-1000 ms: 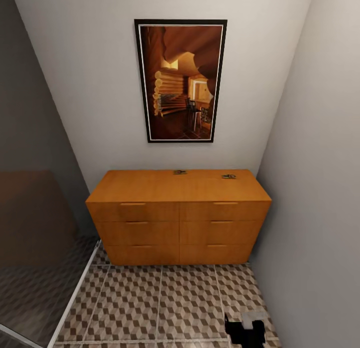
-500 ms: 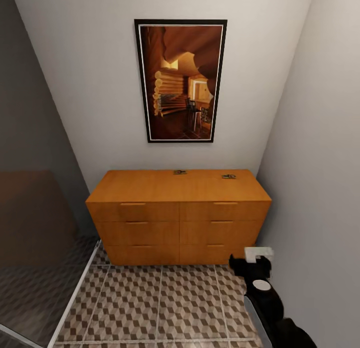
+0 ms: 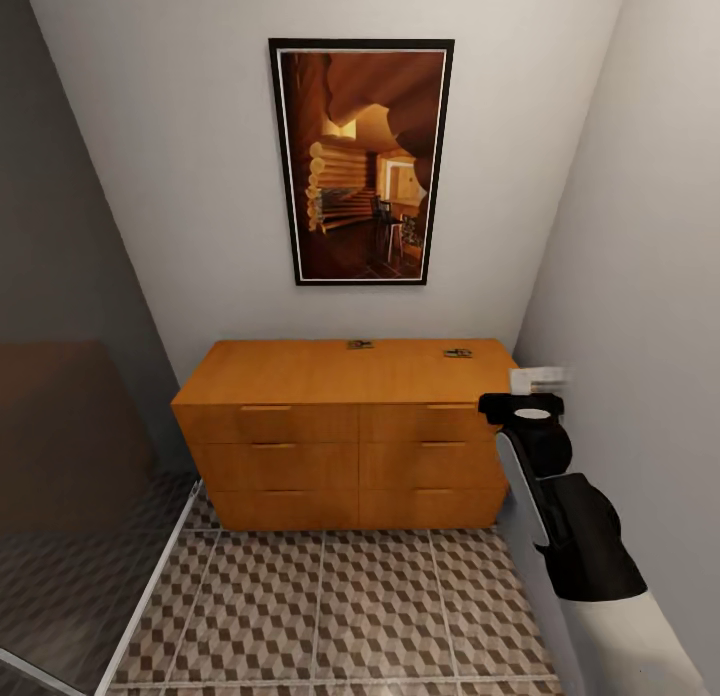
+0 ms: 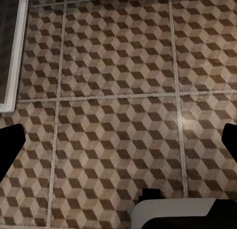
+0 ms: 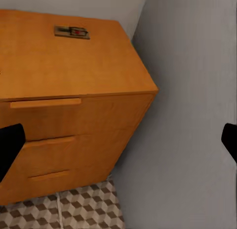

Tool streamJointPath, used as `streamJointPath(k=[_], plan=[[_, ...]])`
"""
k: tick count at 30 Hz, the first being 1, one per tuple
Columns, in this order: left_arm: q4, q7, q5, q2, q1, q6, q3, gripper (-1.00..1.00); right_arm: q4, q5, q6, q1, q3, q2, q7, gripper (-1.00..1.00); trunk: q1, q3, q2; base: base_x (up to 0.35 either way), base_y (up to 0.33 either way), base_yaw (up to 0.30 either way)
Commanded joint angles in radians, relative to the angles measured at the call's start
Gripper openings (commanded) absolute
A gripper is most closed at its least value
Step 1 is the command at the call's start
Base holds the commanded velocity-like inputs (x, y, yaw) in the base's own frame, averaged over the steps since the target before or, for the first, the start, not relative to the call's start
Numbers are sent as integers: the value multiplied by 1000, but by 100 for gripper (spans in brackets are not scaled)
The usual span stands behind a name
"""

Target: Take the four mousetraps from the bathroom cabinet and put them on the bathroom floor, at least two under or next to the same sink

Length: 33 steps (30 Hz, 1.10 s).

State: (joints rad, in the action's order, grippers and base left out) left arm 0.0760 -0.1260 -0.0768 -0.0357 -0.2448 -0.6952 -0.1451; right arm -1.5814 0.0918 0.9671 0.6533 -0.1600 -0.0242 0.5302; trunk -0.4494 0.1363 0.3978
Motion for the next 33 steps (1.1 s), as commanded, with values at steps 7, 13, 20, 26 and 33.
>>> streamJointPath(k=[7,13,20,26,33], plan=[[4,-1,-8,0,-1,-6,-10,100,233,11,15,299,3,-7,8,100,-1,2,2,0,0,0],[4,-1,-8,0,-2,-6,-9,100,572,15,0,548,3,-8,0,100,-1,2,2,0,0,0],[4,-1,-8,0,-2,-6,-9,100,961,19,-111,819,2,-8,-32,100,-1,2,2,0,0,0],[4,-1,-7,0,-2,-6,-9,100,1102,16,-176,947,-11,-7,-256,100,-1,2,2,0,0,0],[4,-1,-7,0,-1,-6,-9,100,1135,-54,-197,966,-221,-72,-914,100,-1,2,2,0,0,0]])
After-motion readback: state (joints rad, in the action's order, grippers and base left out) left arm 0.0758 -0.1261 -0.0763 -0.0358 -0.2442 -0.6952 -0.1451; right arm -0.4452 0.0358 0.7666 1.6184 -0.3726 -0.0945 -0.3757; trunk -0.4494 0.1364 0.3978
